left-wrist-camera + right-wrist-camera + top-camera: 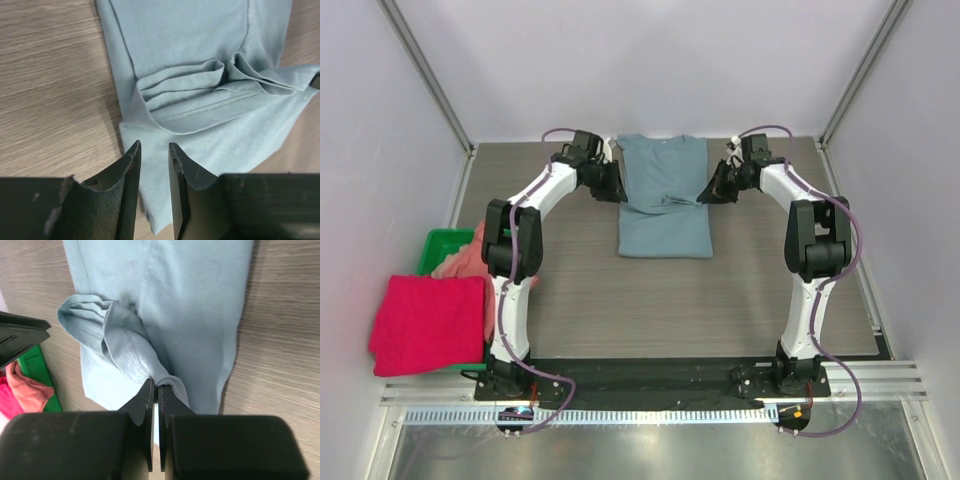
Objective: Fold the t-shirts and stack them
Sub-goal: Fold the tshirt
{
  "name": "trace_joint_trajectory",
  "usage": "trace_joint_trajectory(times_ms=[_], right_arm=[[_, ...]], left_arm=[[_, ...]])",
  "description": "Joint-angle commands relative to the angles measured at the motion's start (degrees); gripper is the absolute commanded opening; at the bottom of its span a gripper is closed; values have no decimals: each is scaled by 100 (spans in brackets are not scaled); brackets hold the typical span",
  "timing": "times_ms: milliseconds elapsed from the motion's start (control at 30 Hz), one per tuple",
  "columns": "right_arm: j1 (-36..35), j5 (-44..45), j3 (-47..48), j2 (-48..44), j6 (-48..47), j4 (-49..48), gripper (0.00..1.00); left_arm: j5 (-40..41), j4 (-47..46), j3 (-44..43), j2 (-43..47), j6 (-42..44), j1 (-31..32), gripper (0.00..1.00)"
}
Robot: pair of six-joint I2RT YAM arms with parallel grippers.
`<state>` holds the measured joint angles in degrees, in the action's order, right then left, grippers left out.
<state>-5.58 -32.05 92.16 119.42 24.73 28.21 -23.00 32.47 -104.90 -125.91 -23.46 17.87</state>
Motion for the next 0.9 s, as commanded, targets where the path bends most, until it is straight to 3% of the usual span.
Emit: trace_joint_trajectory(times_ms=[0, 167, 233, 267, 400, 433, 467, 533, 700, 867], right_arm=[[110, 331, 109, -129, -223, -237, 6], [303, 498, 118, -103, -241, -324, 7], [312, 516, 153, -59, -232, -316, 27], [312, 507, 162, -50, -215, -333, 44], [487, 595, 110, -609, -39, -307, 56], [479, 499, 40, -743, -56, -298, 58], [540, 472, -39, -901, -100, -159, 59], [734, 237, -433, -1121, -205, 35, 59], [857, -187, -1856, -1271, -21, 150, 59], [919, -442, -2483, -1360, -65, 97, 60]], left_arm=[[279, -197, -241, 22, 184, -20, 30], [341, -171, -40, 329, 263, -20, 31], [349, -144, 101, 426, 263, -20, 31], [375, -110, 145, 531, 263, -20, 31], [350, 189, 627, 1076, 9, -29, 36], [297, 207, 1038, 1251, -113, -29, 42], [244, 207, 1277, 1401, -289, -29, 55], [-80, 67, 2074, 1770, -894, -29, 62], [-994, -934, 3405, 2017, -2352, -29, 65], [-1259, -1313, 3609, 1807, -2637, 68, 64]])
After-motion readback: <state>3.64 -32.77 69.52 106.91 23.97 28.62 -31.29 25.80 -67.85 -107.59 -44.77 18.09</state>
